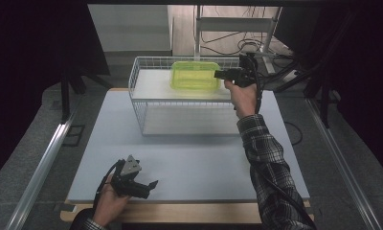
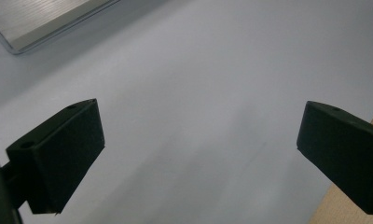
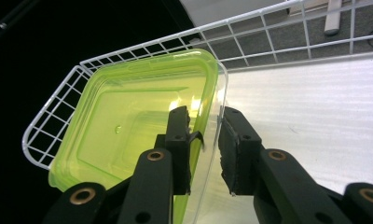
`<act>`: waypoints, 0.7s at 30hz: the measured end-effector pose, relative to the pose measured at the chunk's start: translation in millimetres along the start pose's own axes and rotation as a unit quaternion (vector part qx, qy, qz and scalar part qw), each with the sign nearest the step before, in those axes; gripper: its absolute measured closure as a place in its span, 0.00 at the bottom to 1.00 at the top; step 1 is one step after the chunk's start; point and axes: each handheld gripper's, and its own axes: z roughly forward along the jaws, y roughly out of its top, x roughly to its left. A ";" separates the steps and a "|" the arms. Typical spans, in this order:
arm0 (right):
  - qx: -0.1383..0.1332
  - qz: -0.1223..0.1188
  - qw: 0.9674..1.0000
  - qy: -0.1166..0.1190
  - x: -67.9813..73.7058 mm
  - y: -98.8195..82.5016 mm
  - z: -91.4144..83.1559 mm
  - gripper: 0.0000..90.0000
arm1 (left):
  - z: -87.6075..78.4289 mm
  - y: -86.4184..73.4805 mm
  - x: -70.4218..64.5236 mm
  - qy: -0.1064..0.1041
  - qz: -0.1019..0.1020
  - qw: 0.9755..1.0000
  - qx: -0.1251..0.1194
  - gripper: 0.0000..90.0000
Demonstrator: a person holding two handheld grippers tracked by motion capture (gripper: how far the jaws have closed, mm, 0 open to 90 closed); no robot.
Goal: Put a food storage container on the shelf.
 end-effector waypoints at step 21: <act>0.005 -0.099 0.995 -0.006 7.9 2.3 -6.0 0.46 | -0.6 -1.2 0.7 -0.002 -0.008 1.000 -0.005 0.00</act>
